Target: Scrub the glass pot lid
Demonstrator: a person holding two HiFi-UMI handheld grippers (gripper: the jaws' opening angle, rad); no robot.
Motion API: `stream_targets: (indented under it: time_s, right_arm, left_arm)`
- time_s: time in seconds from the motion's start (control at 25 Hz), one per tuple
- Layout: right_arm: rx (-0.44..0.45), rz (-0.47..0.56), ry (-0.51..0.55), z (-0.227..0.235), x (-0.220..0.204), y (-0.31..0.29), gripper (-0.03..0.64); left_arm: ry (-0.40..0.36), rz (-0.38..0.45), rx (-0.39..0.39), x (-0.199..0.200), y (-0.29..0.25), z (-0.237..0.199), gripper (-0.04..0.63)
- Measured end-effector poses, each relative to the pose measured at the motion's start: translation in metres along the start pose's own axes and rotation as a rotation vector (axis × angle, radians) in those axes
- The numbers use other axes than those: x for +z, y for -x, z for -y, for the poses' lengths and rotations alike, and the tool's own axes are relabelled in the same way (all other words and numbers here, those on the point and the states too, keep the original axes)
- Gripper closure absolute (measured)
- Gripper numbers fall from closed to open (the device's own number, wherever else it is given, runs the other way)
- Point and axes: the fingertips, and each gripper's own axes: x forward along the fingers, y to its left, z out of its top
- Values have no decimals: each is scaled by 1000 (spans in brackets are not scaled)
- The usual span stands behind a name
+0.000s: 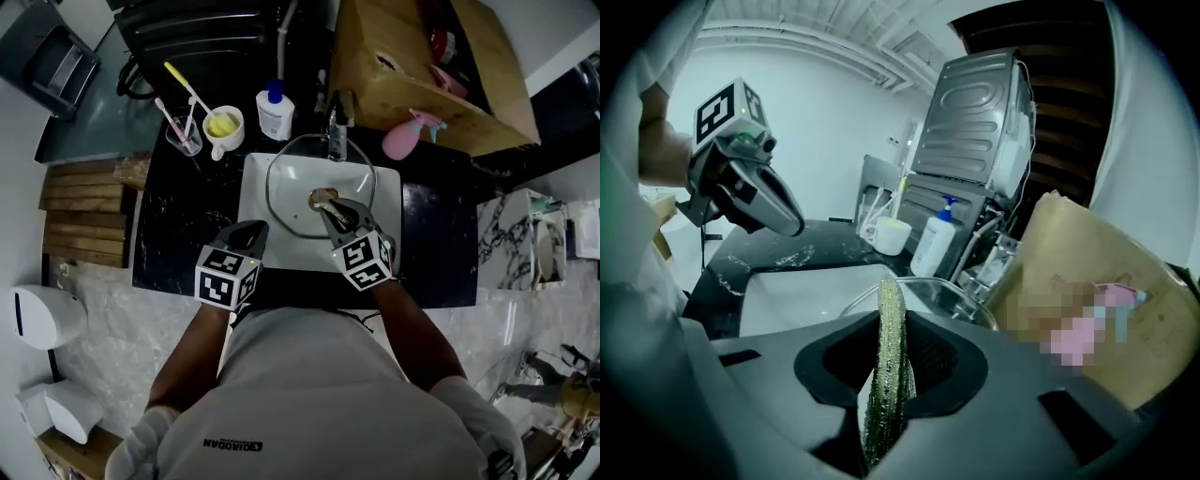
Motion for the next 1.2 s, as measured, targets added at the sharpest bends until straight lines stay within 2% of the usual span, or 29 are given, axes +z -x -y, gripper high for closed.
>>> stream_targets:
  time_s: [0.24, 0.48, 0.64, 1.0, 1.08, 1.2]
  right_arm:
    - [-84, -15, 10, 76, -17, 1, 520]
    - [-94, -39, 76, 122, -24, -23, 521]
    - [-85, -57, 184, 135, -25, -44, 520]
    - [-113, -83, 526, 136, -35, -76, 520]
    - [-94, -79, 595, 128, -37, -82, 520]
    - [-43, -65, 640, 116, -37, -90, 520]
  left_arm:
    - [13, -2, 36, 1, -1, 9, 580]
    - [27, 5, 77, 0, 2, 16, 580]
    - [42, 8, 106, -2, 5, 17, 580]
    - [88, 16, 169, -11, 15, 14, 580]
    - [98, 17, 178, -12, 15, 14, 580]
    - [103, 20, 187, -12, 16, 15, 580]
